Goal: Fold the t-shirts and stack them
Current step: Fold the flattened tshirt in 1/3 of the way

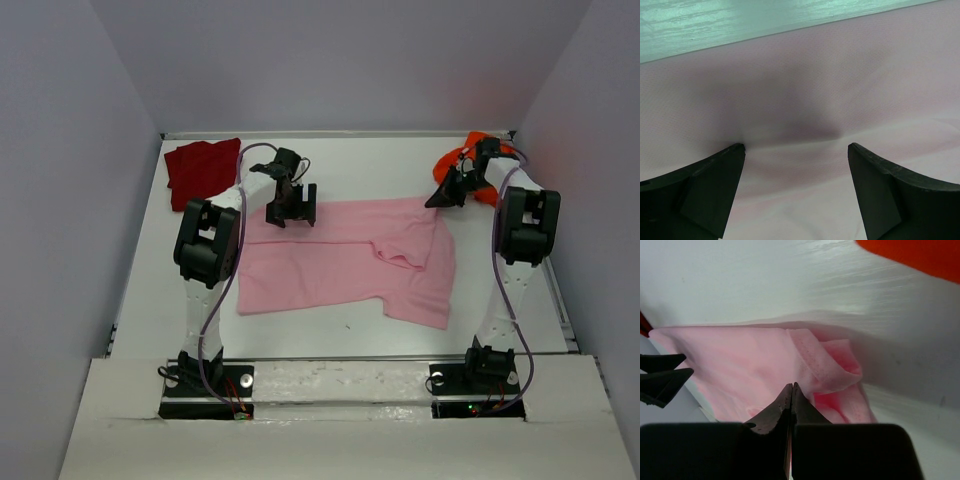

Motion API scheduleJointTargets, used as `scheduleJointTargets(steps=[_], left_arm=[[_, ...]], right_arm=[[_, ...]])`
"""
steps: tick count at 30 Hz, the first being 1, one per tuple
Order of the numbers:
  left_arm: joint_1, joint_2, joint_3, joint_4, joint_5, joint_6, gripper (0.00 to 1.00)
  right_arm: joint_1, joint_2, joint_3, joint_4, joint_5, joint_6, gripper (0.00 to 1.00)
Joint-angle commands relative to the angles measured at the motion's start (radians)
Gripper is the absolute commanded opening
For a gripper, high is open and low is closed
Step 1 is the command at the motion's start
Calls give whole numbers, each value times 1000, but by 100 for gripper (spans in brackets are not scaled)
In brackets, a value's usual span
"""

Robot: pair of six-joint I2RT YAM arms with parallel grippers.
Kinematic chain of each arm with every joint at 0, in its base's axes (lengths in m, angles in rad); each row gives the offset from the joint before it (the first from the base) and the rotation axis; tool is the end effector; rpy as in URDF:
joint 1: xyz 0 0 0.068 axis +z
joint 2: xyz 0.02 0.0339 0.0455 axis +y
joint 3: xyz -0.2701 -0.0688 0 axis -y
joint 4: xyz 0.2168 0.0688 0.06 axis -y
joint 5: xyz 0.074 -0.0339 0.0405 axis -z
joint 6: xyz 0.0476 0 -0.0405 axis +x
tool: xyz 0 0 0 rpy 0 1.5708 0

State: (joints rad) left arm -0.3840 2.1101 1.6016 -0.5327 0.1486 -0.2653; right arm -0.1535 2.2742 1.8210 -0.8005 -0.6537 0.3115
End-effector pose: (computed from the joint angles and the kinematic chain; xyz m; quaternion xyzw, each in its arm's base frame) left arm 0.4039 -0.1708 0.1876 0.0765 0.9596 -0.1512 0.2245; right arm 0.4499 -0.0403 0.1723 0.1661 0.9217 0.3278 0.1240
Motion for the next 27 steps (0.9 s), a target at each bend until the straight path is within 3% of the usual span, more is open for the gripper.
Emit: scheduleJointTargets(steps=[1,7,15,23,27], left_arm=[[11,-15,-3,-69,-15,14,99],[10,-16,1,-75,-17,20,99],[11,-24,-8,-72,-17,21,99],[14,-101,3,-49,11,18,99],[36,-230,32,-27,107,15,99]], right_arm=[[-1,19,54,14,87,-22,0],[-1,42,64,14,195,-52,0],[-1,62,-6,41,218,-60,0],[-1,-100,98,-28,49,-35,0],[-1,-220,121,-103,-65,-25,0]])
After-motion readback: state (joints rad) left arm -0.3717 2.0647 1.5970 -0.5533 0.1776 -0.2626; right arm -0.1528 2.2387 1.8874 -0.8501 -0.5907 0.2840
